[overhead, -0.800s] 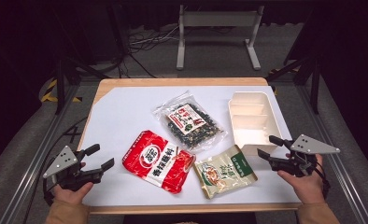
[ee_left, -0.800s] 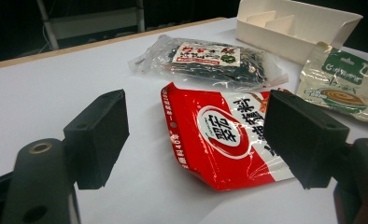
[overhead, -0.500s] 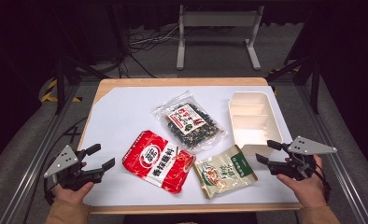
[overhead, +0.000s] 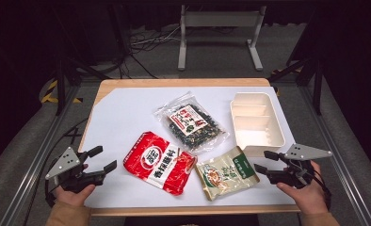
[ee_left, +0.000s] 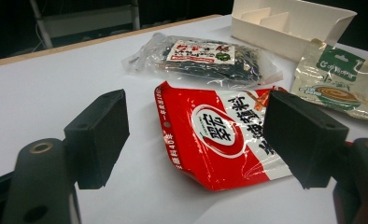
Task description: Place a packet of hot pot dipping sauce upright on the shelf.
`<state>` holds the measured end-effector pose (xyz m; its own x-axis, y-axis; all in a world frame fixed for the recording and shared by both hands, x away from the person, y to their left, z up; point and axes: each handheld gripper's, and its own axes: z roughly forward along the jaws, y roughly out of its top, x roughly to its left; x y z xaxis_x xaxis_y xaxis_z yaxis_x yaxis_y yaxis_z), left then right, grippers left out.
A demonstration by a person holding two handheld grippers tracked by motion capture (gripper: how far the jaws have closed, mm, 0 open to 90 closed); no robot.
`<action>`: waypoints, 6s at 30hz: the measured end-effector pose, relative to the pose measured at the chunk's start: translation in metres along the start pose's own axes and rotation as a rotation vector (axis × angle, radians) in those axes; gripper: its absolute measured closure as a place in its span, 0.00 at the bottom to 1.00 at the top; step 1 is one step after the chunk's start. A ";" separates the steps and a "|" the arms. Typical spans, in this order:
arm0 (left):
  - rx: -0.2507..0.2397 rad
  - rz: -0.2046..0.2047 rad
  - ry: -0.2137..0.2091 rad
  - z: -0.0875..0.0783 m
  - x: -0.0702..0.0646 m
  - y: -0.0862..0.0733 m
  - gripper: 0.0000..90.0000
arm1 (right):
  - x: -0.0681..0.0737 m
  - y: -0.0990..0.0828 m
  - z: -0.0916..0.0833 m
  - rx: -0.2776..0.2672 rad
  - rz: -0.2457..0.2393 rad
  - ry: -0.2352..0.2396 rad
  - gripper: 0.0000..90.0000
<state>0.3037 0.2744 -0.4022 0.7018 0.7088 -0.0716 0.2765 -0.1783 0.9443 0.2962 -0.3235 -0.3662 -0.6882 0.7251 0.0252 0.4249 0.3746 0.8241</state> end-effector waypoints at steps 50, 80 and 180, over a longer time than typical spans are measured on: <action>0.024 0.009 -0.013 0.005 -0.002 -0.001 0.27 | -0.009 -0.034 0.084 0.179 0.152 0.231 0.64; 0.022 0.011 0.008 0.002 -0.001 0.000 0.28 | 0.002 -0.011 0.074 0.175 0.153 0.184 1.00; 0.084 -0.030 0.072 -0.010 -0.003 -0.012 0.29 | -0.011 0.188 -0.029 0.076 -0.343 0.068 1.00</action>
<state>0.2920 0.2810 -0.4100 0.6442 0.7613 -0.0738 0.3531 -0.2103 0.9117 0.3668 -0.2774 -0.1954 -0.8347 0.5108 -0.2057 0.2034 0.6332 0.7468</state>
